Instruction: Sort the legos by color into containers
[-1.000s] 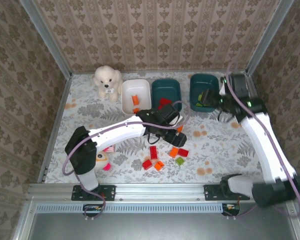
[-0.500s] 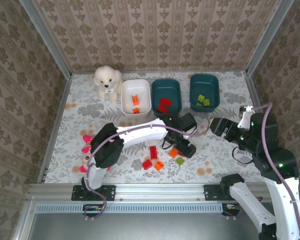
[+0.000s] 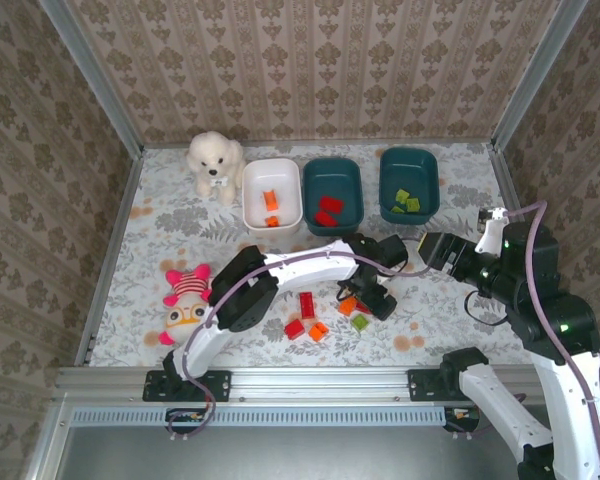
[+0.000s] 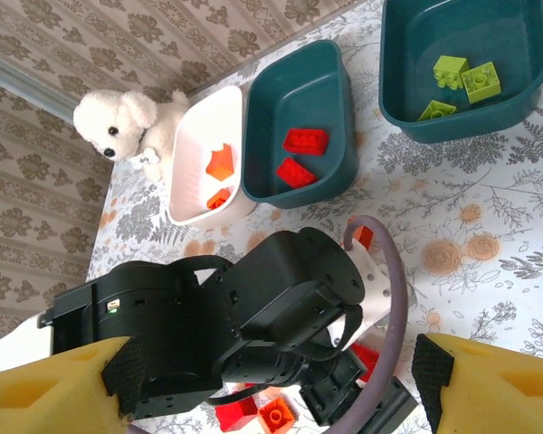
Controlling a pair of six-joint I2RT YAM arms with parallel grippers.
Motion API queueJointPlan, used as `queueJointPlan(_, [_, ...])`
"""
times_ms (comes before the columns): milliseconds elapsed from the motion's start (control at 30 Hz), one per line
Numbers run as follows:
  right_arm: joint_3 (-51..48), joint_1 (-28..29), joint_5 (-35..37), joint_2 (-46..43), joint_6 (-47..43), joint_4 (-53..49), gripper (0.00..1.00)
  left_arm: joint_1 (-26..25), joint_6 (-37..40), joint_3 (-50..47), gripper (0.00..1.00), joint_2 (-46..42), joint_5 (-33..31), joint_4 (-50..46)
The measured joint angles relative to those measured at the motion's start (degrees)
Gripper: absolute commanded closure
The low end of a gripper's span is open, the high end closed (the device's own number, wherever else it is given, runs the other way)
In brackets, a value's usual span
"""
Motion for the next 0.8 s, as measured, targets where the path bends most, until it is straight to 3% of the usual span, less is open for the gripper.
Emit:
queueJointPlan(533, [0.0,0.0,0.0,1.6,0.2,0.2,0.19,-1.2,0.2,0.2,0.27,0.7,0.2,-0.8])
queueJointPlan(800, [0.0,0.0,0.0,2.4,0.2,0.2,0.19,-1.7,0.2,0.3,0.3,0.9,-0.4,-1.1])
